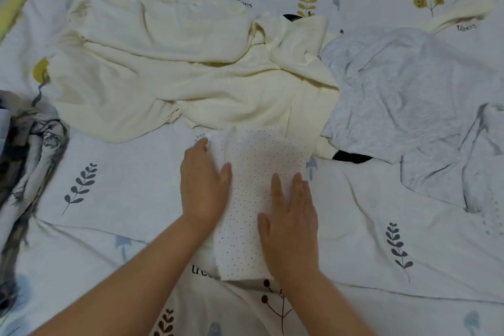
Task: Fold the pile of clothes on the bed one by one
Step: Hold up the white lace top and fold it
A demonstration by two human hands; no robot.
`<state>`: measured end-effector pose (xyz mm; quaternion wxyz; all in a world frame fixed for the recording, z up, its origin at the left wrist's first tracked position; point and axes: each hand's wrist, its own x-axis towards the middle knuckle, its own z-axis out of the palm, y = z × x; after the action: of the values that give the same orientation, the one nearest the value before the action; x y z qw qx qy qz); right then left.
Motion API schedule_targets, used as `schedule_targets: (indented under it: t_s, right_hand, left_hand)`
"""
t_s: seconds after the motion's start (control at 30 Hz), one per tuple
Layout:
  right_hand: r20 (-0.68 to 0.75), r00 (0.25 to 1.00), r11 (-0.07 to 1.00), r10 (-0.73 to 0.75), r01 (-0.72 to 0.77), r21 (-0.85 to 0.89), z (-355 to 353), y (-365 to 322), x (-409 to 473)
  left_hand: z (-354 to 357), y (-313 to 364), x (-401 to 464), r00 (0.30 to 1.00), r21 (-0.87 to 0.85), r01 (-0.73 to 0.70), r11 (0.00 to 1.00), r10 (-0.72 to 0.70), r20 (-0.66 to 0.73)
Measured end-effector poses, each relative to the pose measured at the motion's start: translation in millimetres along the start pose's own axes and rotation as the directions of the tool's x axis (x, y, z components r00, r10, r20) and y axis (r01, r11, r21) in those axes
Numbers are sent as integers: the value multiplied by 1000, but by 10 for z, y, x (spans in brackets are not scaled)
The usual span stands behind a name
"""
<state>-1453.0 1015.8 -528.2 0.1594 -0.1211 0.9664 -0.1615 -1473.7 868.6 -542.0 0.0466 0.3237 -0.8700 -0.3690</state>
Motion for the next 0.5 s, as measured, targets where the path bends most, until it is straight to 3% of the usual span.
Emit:
schedule_targets:
  t_s: [0.07, 0.13, 0.23, 0.3, 0.37, 0.43, 0.5]
  right_hand:
    - [17, 999, 992, -51, 53, -116, 139, 45, -45]
    - [76, 995, 980, -60, 73, -186, 216, 73, -63]
    - [173, 982, 977, -81, 112, -181, 285, 146, 16]
    - [166, 981, 991, -97, 111, -78, 249, 201, 51]
    - [28, 997, 994, -66, 64, 84, 147, 228, 73]
    - [-47, 993, 957, 104, -87, 278, 37, 239, 111]
    - [42, 978, 891, 207, -206, 404, -17, 269, 167]
  left_hand:
    - [84, -90, -182, 999, 46, -24, 999, 22, 45]
    - [169, -195, -322, 971, 177, -69, 982, 26, 237]
    - [194, -286, -355, 939, 259, -142, 955, 47, 340]
    - [148, -237, -304, 958, 178, -95, 979, 41, 285]
    - [111, -154, -280, 964, 50, -17, 999, 3, 266]
    - [88, -75, -300, 950, -70, 57, 996, -33, 312]
    - [83, -17, -324, 926, -67, 78, 995, -47, 376]
